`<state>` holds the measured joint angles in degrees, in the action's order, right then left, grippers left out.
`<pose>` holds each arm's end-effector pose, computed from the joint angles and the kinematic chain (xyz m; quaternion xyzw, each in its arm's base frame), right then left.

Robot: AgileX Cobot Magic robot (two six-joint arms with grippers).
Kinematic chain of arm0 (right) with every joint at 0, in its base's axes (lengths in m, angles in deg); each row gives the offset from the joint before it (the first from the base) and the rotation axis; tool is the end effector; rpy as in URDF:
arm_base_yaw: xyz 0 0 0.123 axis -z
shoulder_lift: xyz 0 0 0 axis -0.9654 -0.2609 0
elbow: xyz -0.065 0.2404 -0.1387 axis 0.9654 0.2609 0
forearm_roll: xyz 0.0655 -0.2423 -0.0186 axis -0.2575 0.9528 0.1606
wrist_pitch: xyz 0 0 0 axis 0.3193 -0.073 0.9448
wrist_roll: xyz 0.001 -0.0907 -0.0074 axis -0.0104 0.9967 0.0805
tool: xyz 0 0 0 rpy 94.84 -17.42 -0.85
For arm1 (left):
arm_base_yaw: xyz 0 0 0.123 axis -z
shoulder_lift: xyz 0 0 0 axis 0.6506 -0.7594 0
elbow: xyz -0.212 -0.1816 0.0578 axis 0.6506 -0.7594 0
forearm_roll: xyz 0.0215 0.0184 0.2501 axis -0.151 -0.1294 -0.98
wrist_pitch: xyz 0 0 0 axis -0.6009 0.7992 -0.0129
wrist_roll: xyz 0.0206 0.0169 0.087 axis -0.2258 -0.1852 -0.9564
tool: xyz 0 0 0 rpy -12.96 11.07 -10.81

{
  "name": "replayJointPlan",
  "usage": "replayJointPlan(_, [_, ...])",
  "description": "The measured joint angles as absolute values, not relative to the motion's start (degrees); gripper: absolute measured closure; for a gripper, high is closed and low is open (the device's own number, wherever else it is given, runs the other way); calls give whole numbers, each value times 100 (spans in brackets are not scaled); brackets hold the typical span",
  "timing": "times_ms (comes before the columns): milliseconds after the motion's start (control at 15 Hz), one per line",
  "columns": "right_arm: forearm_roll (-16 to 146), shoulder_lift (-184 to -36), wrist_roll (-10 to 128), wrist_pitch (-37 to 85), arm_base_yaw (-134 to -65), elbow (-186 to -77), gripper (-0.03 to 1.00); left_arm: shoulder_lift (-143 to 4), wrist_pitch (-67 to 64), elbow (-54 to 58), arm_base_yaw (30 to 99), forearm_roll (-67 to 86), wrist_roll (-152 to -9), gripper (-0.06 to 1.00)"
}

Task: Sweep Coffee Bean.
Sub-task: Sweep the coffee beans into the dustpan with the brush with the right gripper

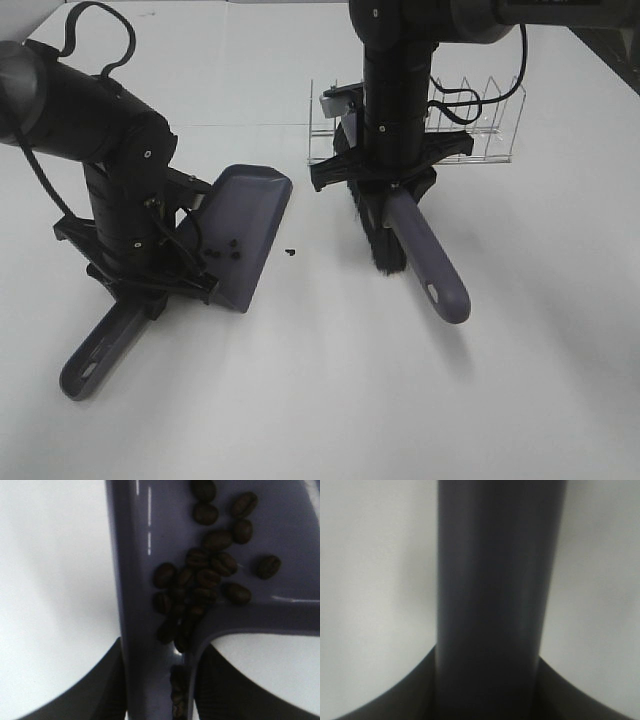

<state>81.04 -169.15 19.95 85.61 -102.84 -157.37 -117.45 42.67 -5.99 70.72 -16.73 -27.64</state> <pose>0.4103 0.2045 0.1464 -0.1266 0.9898 -0.0644 0.0120 0.3271 -0.1722 0.0930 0.1760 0.9806 0.0861 0.0096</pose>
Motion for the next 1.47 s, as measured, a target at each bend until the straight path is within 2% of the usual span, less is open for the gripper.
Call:
replayJointPlan(667, [6345,-17533,2046,8509,-10295,-16087,70,-11745,4163,-599,7072,-1707,-2862,63])
replayJointPlan(1267, [3343,-17631,3416,7558,-10284,-16087,70,-11745,4140,-599,7072,-1707,-2867,63])
replayJointPlan(1467, [3125,-17505,3691,7621,-10141,-16081,70,-11745,4129,-599,7072,-1707,-2885,63])
